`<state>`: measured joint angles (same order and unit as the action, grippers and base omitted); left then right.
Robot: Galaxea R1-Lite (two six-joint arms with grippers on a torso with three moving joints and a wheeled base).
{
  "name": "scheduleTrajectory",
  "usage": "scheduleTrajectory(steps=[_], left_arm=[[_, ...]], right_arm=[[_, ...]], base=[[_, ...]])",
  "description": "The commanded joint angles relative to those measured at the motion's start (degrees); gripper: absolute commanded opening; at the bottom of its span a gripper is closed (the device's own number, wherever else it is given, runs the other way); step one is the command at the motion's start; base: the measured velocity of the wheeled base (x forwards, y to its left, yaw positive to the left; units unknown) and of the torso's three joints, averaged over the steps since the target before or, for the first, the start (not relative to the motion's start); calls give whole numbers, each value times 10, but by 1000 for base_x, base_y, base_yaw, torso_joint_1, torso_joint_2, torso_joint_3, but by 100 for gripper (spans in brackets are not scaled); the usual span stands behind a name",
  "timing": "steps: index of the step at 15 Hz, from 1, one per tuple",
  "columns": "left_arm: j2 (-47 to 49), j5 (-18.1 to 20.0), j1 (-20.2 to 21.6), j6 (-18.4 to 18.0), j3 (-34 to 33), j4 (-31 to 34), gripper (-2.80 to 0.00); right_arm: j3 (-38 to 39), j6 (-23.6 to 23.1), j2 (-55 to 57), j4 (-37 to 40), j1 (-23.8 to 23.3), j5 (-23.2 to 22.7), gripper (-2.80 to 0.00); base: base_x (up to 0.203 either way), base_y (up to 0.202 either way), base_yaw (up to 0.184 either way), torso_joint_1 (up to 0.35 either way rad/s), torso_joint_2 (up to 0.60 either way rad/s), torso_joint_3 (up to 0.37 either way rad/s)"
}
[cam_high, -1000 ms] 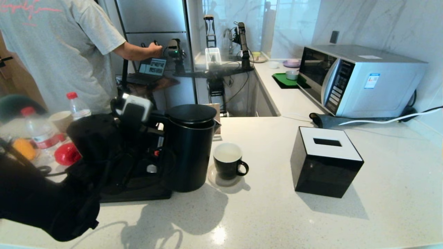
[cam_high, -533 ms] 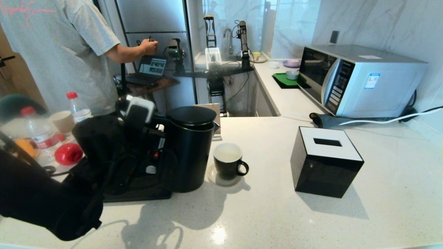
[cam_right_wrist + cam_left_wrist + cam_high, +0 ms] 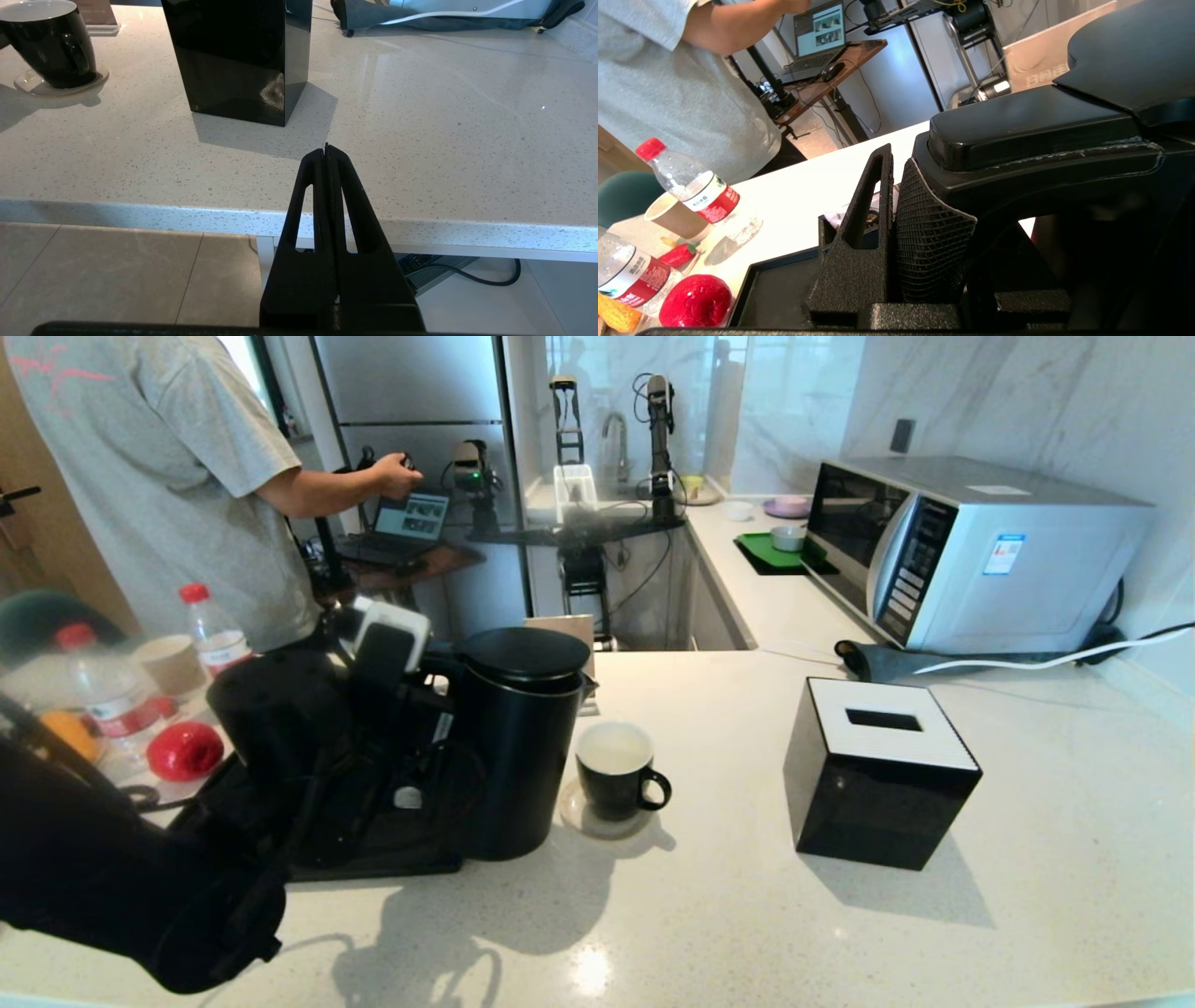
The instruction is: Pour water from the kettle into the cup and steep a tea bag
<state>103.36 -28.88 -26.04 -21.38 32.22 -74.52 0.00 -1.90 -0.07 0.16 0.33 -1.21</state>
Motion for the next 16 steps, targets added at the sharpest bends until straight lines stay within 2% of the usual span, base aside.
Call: scheduleTrajectory(steps=[1,10,16], left_arm=[[-3,-13,-7,-3,-1,-5,-280],[-3,-39,-9,-27,-3,-2,-280],[0,-40,-10,-30,-1,22,-280]], right_arm=[[0,0,1,0,0,0,-280],[0,0,1,0,0,0,-280],[0,0,1,0,0,0,-280]], base=[[0,0,0,0,0,0],[0,0,0,0,0,0],[0,0,0,0,0,0]])
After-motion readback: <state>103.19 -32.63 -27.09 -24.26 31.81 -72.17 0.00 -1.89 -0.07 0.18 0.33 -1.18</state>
